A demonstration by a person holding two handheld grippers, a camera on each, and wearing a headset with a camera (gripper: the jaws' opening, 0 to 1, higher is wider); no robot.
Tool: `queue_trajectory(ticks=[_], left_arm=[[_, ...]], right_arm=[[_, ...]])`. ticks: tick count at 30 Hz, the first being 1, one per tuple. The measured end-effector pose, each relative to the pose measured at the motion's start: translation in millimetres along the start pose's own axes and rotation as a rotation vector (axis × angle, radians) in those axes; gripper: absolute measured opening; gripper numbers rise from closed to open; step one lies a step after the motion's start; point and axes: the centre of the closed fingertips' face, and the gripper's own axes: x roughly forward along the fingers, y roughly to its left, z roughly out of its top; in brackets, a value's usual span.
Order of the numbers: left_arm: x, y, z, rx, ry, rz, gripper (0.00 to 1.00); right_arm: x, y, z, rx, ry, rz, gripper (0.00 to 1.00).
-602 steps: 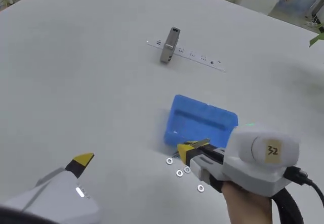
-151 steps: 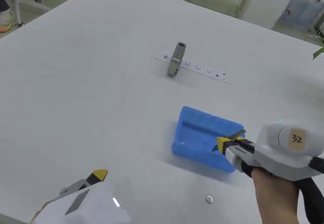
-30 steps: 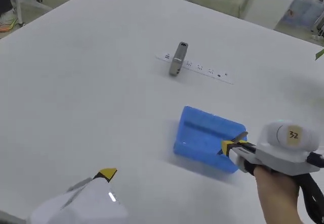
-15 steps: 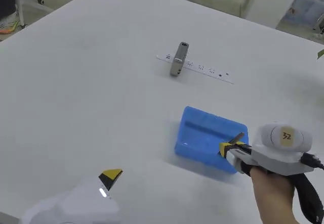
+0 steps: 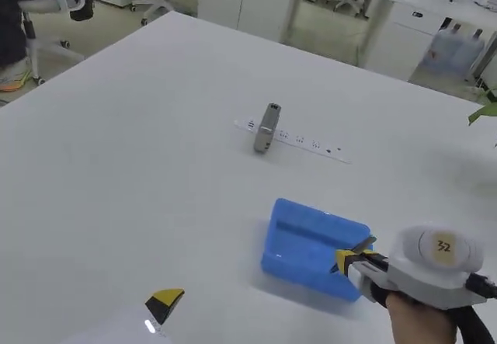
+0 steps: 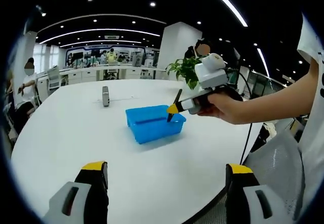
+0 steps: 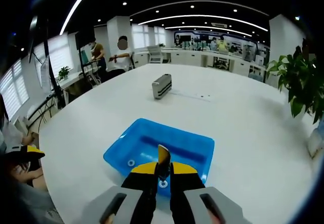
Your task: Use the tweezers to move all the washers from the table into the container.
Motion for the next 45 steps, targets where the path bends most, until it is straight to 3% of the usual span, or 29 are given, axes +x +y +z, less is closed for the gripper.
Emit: queue_trajectory(ticks=[6, 12, 16, 22, 28, 29, 32, 36, 39, 41, 45], left_arm=[[7.8, 3.8, 35.3, 0.053, -0.023, -0.001, 0.99], [9.8, -1.0, 57.9, 0.142, -0.039, -0.019, 0.99], [6.4, -10.3, 63.3, 0.165, -0.033, -0.054, 0.99], [2.1, -23.2, 88.9, 0.165, -0.103, -0.082, 0.99], [12.4, -37.0, 93.0, 0.195, -0.102, -0.118, 0.99], [13.3, -39.9, 93.0, 0.206, -0.102, -0.128, 0.97], [17.4, -47.2, 92.1, 0.265, -0.093, -0.145, 0.73], [24.0, -61.3, 87.6, 0.259, -0.059, -0.218, 0.57], [26.2, -69.5, 83.8, 0.321, -0.042, -0.257, 0.38], [29.2, -74.6, 76.7, 0.356, -0.009, -0.285, 0.25], [31.1, -83.8, 71.8, 0.350, 0.004, -0.326, 0.18]], right_arm=[[-31.3, 13.5, 15.9, -0.015, -0.067, 0.018, 0.05], [-55.1, 33.0, 17.1, -0.046, -0.094, 0.049, 0.05], [-69.9, 53.5, 5.8, -0.056, -0.093, 0.080, 0.05], [-85.1, 78.7, -26.7, -0.098, -0.049, 0.117, 0.05], [-96.0, 91.6, -44.2, -0.113, -0.021, 0.143, 0.05], [-96.9, 93.3, -45.6, -0.122, -0.017, 0.148, 0.05], [-99.3, 97.5, -47.3, -0.146, -0.013, 0.154, 0.05], [-100.9, 100.3, -48.3, -0.162, -0.011, 0.163, 0.05], [-101.3, 102.8, -50.5, -0.173, -0.002, 0.173, 0.05], [-101.5, 104.2, -51.9, -0.190, 0.004, 0.178, 0.05], [-99.2, 105.0, -56.9, -0.215, 0.021, 0.186, 0.05]])
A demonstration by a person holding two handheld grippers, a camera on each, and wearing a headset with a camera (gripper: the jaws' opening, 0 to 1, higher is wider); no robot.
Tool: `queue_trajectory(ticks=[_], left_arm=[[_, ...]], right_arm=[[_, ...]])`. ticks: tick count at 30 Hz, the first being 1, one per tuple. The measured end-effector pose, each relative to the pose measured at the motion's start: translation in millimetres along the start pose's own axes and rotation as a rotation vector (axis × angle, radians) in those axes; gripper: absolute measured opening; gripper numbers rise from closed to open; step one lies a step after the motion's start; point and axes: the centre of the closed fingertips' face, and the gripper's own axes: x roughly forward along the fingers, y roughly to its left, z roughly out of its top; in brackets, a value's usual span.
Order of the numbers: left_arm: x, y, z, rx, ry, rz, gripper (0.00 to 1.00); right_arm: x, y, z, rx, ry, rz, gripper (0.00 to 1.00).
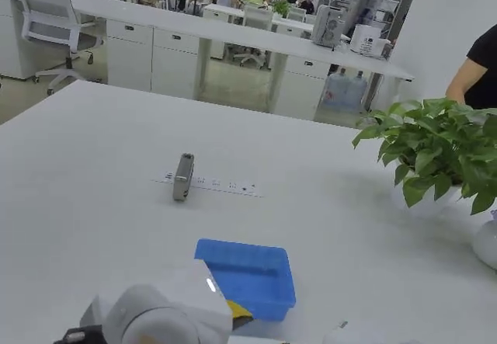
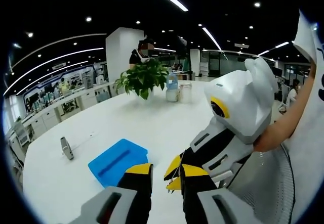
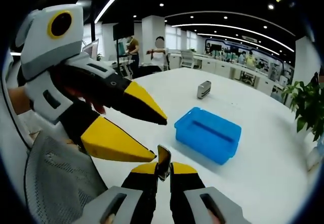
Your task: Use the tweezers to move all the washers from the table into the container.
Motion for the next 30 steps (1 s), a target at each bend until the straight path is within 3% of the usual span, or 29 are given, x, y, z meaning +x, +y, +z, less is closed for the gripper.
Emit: queue_trajectory(ticks=[3, 6, 11, 14, 15, 16, 17, 21, 25, 30], left_arm=[[3.3, -6.2, -3.7, 0.019, 0.010, -0.025, 0.17], [5.9, -10.7, -6.4, 0.054, 0.022, -0.045, 0.08], [10.4, -16.8, -12.9, 0.079, 0.036, -0.081, 0.01], [12.2, -19.6, -17.8, 0.124, 0.050, -0.105, 0.00], [12.5, -22.9, -20.1, 0.171, 0.055, -0.132, 0.00], [13.4, -21.0, -20.7, 0.182, 0.055, -0.119, 0.00], [13.8, -19.7, -22.7, 0.230, 0.064, -0.114, 0.00], [17.9, -19.4, -25.5, 0.240, 0.068, -0.139, 0.00], [26.8, -19.8, -31.9, 0.307, 0.070, -0.189, 0.00], [38.5, -16.2, -47.5, 0.298, 0.096, -0.243, 0.00]], right_arm=[[3.9, 2.7, -7.2, -0.017, 0.026, 0.013, 0.05], [7.3, 4.9, -12.3, -0.040, 0.047, 0.019, 0.05], [11.8, 6.6, -19.2, -0.061, 0.078, 0.030, 0.05], [14.1, 4.5, -26.1, -0.088, 0.103, 0.024, 0.05], [14.4, 4.3, -27.7, -0.095, 0.111, 0.024, 0.05], [14.4, 4.2, -29.1, -0.105, 0.117, 0.022, 0.05], [14.3, 1.7, -31.3, -0.128, 0.126, 0.010, 0.05], [13.8, -9.7, -34.6, -0.187, 0.137, -0.036, 0.06], [16.0, -19.7, -42.0, -0.210, 0.160, -0.066, 0.08], [22.8, -25.2, -57.6, -0.178, 0.196, -0.060, 0.08]])
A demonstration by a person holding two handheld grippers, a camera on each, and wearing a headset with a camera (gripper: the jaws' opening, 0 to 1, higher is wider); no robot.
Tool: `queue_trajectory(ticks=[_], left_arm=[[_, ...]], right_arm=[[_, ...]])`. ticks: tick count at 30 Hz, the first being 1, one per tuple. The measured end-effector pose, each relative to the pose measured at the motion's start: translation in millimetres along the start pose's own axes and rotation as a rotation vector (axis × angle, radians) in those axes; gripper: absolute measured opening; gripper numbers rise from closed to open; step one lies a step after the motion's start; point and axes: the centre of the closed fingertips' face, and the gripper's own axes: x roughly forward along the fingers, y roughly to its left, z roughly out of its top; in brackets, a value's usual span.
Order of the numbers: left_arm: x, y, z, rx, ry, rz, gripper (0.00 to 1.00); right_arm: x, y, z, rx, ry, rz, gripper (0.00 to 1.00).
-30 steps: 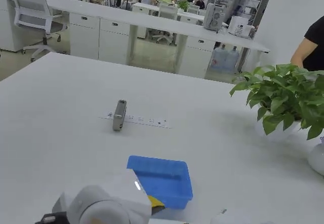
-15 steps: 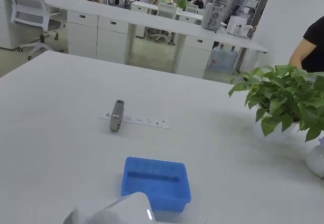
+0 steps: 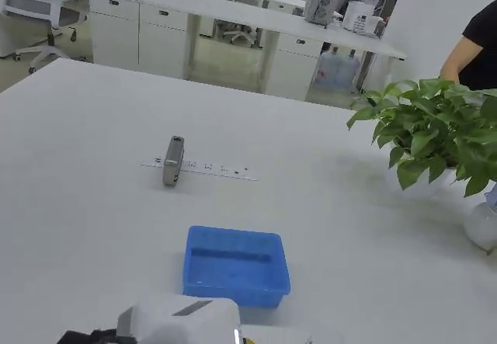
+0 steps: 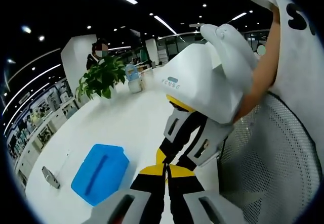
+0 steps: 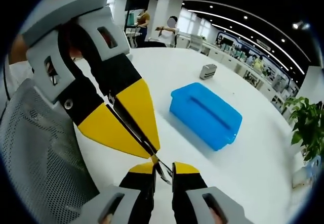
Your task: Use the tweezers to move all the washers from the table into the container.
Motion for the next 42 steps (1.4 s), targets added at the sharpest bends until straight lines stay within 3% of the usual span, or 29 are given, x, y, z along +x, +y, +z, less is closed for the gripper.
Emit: queue_trajectory(ticks=[4, 6, 10, 12, 15, 18, 22, 27, 28, 32, 35, 36, 38, 39, 41, 42], left_arm=[[1.7, -1.4, -20.7, 0.027, 0.049, -0.028, 0.00], [-2.4, -0.2, -30.4, -0.002, 0.057, -0.032, 0.00], [-4.9, 2.2, -55.2, 0.011, 0.101, -0.048, 0.00], [-3.1, 2.8, -73.3, -0.008, 0.162, -0.059, 0.00], [0.9, 3.0, -84.9, 0.003, 0.180, -0.066, 0.00], [6.7, 1.0, -99.2, -0.010, 0.229, -0.087, 0.00], [13.4, 1.1, -111.0, -0.011, 0.267, -0.093, 0.00], [17.5, 1.7, -116.5, -0.031, 0.301, -0.080, 0.00], [18.4, 1.2, -113.5, -0.024, 0.281, -0.086, 0.00], [14.6, 3.9, -115.1, -0.029, 0.294, -0.068, 0.00], [8.5, 4.5, -114.7, -0.075, 0.296, -0.042, 0.00], [5.3, 6.9, -111.6, -0.118, 0.270, -0.005, 0.03], [-2.5, 11.2, -111.8, -0.236, 0.266, 0.055, 0.10], [-4.4, 12.2, -111.2, -0.257, 0.260, 0.067, 0.12], [-21.2, 24.3, -110.4, -0.421, 0.249, 0.201, 0.18], [-25.1, 27.0, -102.9, -0.450, 0.199, 0.226, 0.21]], right_arm=[[1.6, 2.9, -5.8, 0.082, -0.008, 0.043, 0.11], [-3.2, 1.5, -6.9, 0.086, -0.012, 0.042, 0.15], [-18.6, -1.1, -7.0, 0.153, -0.046, 0.039, 0.23], [-26.9, -5.2, -7.7, 0.196, -0.064, 0.035, 0.27], [-36.2, -10.5, -10.0, 0.244, -0.076, 0.032, 0.32], [-47.3, -15.3, -8.6, 0.286, -0.097, 0.027, 0.37], [-57.3, -15.6, -7.4, 0.314, -0.114, 0.005, 0.39], [-60.4, -15.0, -6.3, 0.351, -0.136, -0.007, 0.41], [-60.4, -14.9, -6.1, 0.357, -0.138, -0.009, 0.41], [-62.1, -14.5, -1.3, 0.389, -0.158, -0.006, 0.42], [-64.3, -16.1, 3.8, 0.399, -0.171, -0.005, 0.45], [-65.7, -17.9, 6.5, 0.396, -0.177, -0.011, 0.47], [-69.0, -22.3, 10.4, 0.400, -0.191, -0.019, 0.51], [-70.1, -25.0, 11.7, 0.411, -0.199, -0.023, 0.54], [-71.4, -30.0, 14.2, 0.439, -0.212, -0.023, 0.60], [-71.1, -30.8, 14.0, 0.455, -0.206, -0.016, 0.62]])
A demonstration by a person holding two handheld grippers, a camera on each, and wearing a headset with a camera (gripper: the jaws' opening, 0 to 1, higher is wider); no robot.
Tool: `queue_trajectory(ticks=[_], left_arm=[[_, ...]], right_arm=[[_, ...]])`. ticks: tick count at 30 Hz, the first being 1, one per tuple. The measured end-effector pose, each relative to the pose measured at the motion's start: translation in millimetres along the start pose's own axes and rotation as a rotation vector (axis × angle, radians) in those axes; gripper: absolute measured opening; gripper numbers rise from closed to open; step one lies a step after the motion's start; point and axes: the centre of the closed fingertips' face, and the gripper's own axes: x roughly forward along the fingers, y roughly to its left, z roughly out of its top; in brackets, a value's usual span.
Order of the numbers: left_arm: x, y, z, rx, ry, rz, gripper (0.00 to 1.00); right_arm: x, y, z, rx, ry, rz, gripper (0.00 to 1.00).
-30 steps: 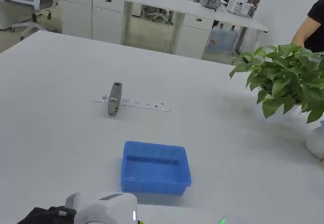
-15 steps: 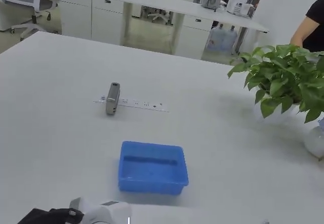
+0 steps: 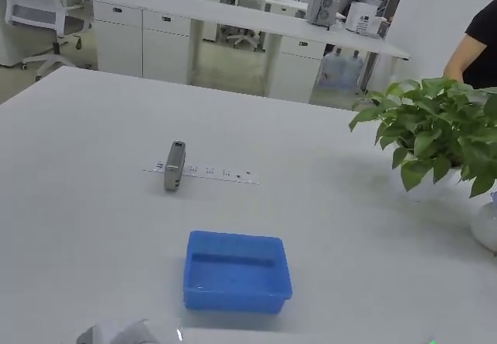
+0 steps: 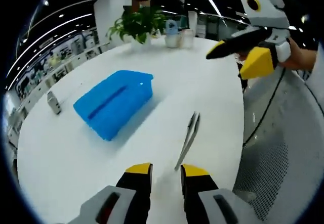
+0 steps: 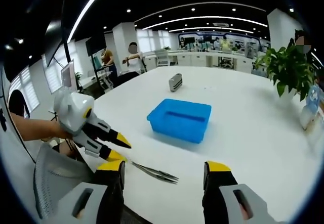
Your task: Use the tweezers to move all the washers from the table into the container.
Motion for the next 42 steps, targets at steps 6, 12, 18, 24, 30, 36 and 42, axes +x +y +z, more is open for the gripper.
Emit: queue_trajectory(ticks=[6, 12, 18, 24, 30, 36, 42], left_arm=[[-41.2, 9.8, 25.0, -0.193, -0.141, 0.103, 0.50], [-62.5, 23.8, 31.0, -0.186, -0.147, 0.205, 0.75], [-79.1, 36.1, 36.1, -0.265, -0.190, 0.281, 0.90], [-83.4, 40.1, 32.1, -0.262, -0.179, 0.319, 0.97], [-90.5, 49.3, 39.5, -0.270, -0.204, 0.359, 0.99], [-88.6, 65.7, 44.5, -0.280, -0.212, 0.392, 0.94], [-81.1, 78.3, 50.6, -0.252, -0.199, 0.381, 0.93]], right_arm=[[2.0, -12.7, 8.0, 0.028, -0.020, -0.028, 0.71], [4.2, -18.6, 10.0, 0.044, -0.017, -0.038, 0.78], [5.7, -16.7, 15.6, 0.031, -0.023, -0.048, 0.82], [7.4, -15.4, 21.2, 0.012, -0.026, -0.050, 0.84], [8.9, -16.7, 37.6, -0.030, -0.055, -0.055, 0.86], [20.9, -20.5, 53.7, -0.073, -0.079, -0.067, 0.77], [36.3, -24.1, 59.1, -0.114, -0.056, -0.045, 0.76]])
